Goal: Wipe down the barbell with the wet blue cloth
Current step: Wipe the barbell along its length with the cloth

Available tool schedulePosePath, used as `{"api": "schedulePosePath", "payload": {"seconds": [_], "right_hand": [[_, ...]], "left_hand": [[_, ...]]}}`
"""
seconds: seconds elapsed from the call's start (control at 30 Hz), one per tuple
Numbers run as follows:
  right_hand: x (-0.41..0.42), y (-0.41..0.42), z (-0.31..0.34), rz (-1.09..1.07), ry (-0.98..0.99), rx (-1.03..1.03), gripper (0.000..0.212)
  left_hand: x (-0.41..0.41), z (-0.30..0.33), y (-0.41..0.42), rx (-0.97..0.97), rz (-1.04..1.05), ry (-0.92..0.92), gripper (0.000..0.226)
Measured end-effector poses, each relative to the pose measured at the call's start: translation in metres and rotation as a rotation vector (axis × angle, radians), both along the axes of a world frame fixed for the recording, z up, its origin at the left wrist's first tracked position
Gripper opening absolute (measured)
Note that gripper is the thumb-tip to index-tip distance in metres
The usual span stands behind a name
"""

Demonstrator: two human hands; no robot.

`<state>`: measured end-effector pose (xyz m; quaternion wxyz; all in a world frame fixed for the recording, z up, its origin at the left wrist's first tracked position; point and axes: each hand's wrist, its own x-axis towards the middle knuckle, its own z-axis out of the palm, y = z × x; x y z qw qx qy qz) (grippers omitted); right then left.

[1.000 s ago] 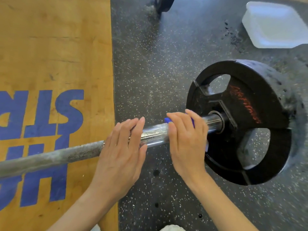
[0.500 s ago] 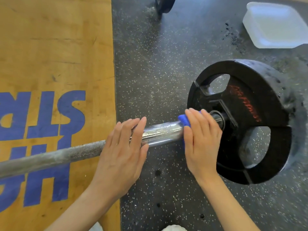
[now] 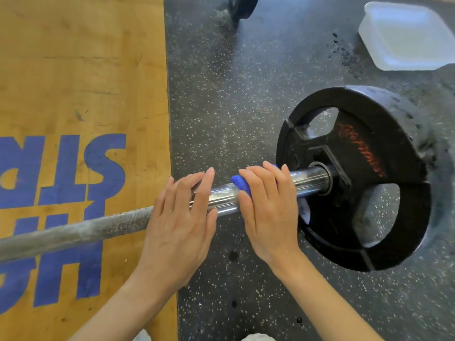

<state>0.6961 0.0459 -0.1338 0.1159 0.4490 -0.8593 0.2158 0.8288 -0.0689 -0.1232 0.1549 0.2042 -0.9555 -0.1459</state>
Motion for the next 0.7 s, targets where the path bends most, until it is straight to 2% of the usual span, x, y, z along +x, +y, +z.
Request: {"api": "schedulePosePath", "payload": {"seconds": [0.13, 0.33, 0.5, 0.7], "right_hand": [[-0.014, -0.021, 0.008, -0.052, -0.030, -0.032, 0.041], [-0.001, -0.003, -0.001, 0.014, -0.023, -0.025, 0.047], [-0.020, -0.049, 0.011, -0.076, 0.028, 0.031, 0.035], [0.002, -0.018, 0.000, 0.016, -0.088, -0.054, 0.047]], "left_hand": [[-0.008, -0.002, -0.007, -0.019, 0.014, -0.010, 0.053], [-0.018, -0.004, -0.020, -0.059, 0.033, 0.035, 0.045], [-0.025, -0.002, -0.028, -0.099, 0.032, 0.006, 0.044], [-0.018, 0.002, -0.025, -0.081, 0.076, -0.029, 0.055]]}}
